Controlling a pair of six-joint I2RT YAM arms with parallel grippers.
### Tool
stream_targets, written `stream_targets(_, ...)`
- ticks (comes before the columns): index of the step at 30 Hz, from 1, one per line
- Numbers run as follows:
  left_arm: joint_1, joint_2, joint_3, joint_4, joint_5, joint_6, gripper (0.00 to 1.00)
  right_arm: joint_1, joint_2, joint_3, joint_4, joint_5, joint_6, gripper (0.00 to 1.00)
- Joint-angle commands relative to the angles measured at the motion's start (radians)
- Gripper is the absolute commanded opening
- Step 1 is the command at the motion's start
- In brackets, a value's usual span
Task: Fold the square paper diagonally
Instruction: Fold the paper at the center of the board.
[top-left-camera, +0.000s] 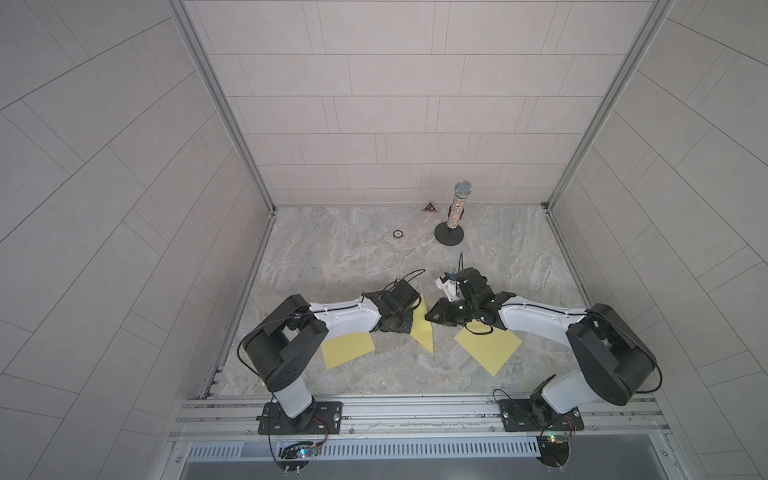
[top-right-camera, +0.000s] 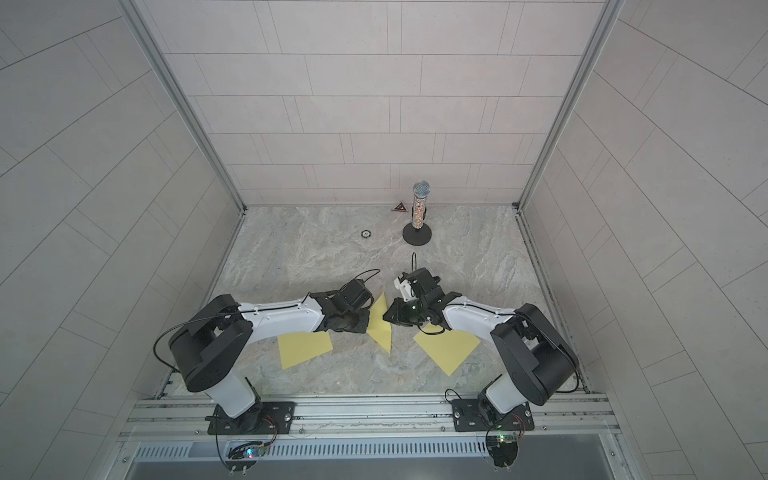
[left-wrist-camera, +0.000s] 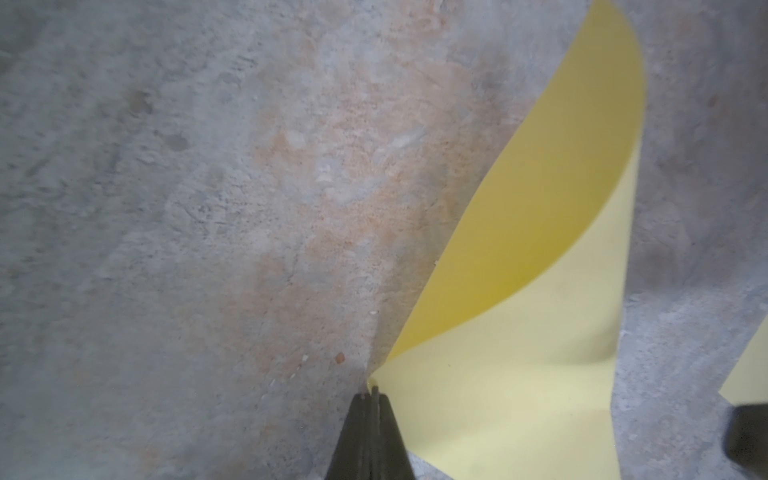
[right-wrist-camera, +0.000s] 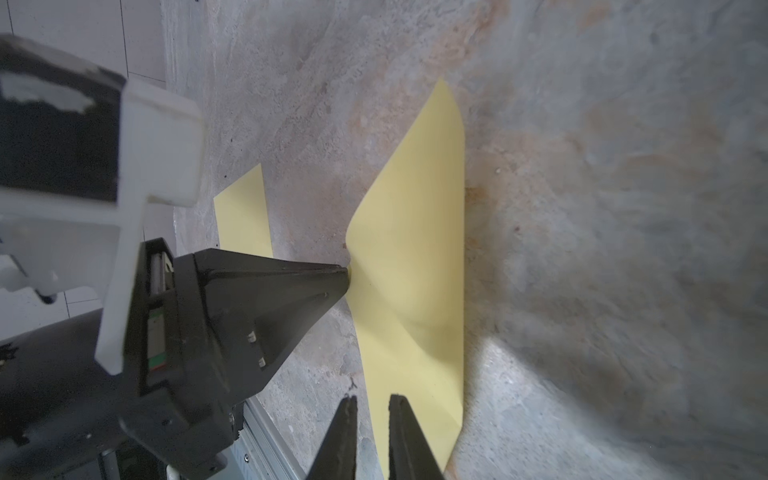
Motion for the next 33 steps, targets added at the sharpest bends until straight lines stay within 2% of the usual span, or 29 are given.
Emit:
stream_targets(1, -0.003, 0.029, -0.026, -0.073, -0.016, -0.010, 0.00, 0.010, 0.025, -0.005, 0.032, -0.017, 0.000, 0.18)
stream_targets(7, -0.004, 0.027, -0.026, -0.072, -0.017, -0.007, 0.00, 0.030, 0.055, 0.009, 0.033, -0.002, 0.005, 0.11)
stream_targets(20, -0.005, 0.026, -0.027, -0.074, -0.022, -0.010, 0.00, 0.049, 0.115, 0.029, 0.042, 0.020, -0.013, 0.10)
stream_targets(27, -0.007, 0.025, -0.029, -0.073, -0.024, -0.007, 0.00, 0.040, 0.173, 0.045, 0.035, 0.080, -0.011, 0.07)
stream_targets(33, -0.007, 0.023, -0.032, -0.069, -0.030, -0.008, 0.00, 0.002, 0.170, -0.018, 0.055, 0.141, 0.036, 0.06)
